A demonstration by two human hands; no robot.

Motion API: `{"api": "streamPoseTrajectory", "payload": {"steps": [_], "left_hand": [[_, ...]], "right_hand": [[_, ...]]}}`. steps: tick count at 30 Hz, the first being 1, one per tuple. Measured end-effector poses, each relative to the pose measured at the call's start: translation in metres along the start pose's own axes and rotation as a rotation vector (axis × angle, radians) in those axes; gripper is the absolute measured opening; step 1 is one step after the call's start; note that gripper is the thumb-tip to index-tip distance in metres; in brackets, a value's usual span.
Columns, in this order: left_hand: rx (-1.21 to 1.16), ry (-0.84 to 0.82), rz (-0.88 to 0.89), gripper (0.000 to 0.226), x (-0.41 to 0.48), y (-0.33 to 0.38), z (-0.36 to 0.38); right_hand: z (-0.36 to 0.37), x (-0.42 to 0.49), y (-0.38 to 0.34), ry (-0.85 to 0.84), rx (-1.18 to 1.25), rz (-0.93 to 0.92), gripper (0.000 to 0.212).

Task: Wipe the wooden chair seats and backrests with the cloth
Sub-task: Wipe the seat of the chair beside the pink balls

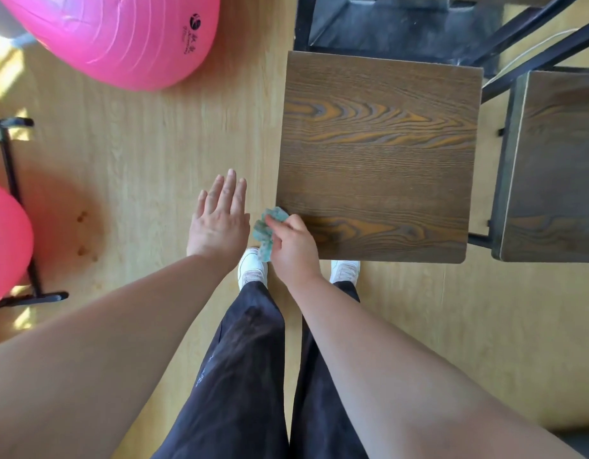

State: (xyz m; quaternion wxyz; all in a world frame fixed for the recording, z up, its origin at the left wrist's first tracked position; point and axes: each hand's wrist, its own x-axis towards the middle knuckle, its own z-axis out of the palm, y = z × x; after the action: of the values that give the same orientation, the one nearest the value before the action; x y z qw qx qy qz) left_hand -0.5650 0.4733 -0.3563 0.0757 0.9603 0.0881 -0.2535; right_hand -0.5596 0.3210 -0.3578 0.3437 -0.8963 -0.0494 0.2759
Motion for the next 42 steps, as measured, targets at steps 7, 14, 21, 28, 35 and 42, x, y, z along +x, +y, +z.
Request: {"api": "streamPoseTrajectory", "payload": {"steps": [7, 14, 21, 28, 35, 42], "left_hand": [[0.009, -0.005, 0.044, 0.061, 0.009, 0.049, -0.01], [0.006, 0.025, 0.122, 0.061, 0.025, 0.127, -0.012], [0.06, 0.023, 0.201, 0.061, 0.037, 0.2, 0.0], [0.119, 0.004, 0.208, 0.061, 0.047, 0.228, 0.005], [0.094, 0.01, 0.17, 0.061, 0.061, 0.229, -0.001], [0.019, 0.058, 0.089, 0.06, 0.076, 0.209, -0.01]], "right_hand": [[-0.058, -0.01, 0.043, 0.234, 0.089, 0.118, 0.04], [-0.166, 0.003, 0.131, 0.45, 0.11, 0.346, 0.04], [-0.231, 0.028, 0.197, 0.533, 0.19, 0.49, 0.038], [-0.237, 0.044, 0.213, 0.485, 0.142, 0.475, 0.04], [-0.236, 0.054, 0.207, 0.488, 0.077, 0.458, 0.043], [-0.236, 0.083, 0.187, 0.473, 0.017, 0.453, 0.043]]}}
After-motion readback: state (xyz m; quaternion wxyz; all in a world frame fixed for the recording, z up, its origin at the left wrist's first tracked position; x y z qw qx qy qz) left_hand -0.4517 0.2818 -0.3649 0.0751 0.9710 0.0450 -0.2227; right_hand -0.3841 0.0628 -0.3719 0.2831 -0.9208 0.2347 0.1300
